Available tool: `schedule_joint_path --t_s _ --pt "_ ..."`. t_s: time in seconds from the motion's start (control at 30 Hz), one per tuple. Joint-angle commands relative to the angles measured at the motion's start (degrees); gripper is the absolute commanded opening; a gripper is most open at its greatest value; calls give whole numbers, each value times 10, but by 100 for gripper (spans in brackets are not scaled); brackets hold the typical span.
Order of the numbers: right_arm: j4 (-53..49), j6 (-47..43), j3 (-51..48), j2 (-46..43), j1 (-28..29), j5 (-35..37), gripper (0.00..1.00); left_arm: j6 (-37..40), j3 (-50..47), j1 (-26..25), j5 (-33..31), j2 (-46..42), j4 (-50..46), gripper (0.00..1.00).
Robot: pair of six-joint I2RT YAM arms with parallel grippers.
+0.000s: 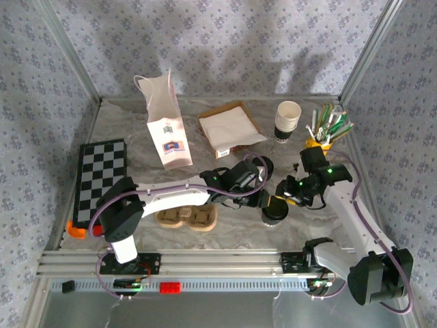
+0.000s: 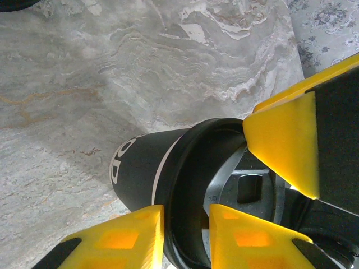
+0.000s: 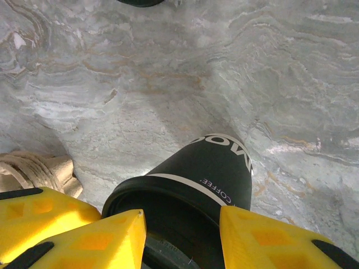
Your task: Pack the takeout coffee
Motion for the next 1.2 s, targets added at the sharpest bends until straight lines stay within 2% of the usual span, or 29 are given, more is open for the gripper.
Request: schedule_joint_path --t_s 0.0,0.27,0.67,0.97,1.17 --pt "-27 14 -44 1 -1 16 41 16 10 -7 -15 27 -64 26" --pt "-31 24 -62 -8 3 39 39 27 26 -16 -27 32 -95 29" --pt "-28 38 -8 -34 4 22 42 40 74 -5 -42 16 -84 40" --pt "-90 41 29 -53 3 28 47 42 59 -4 -24 18 -54 44" --pt "-127 54 15 -76 3 35 44 54 73 -4 -15 27 -51 44"
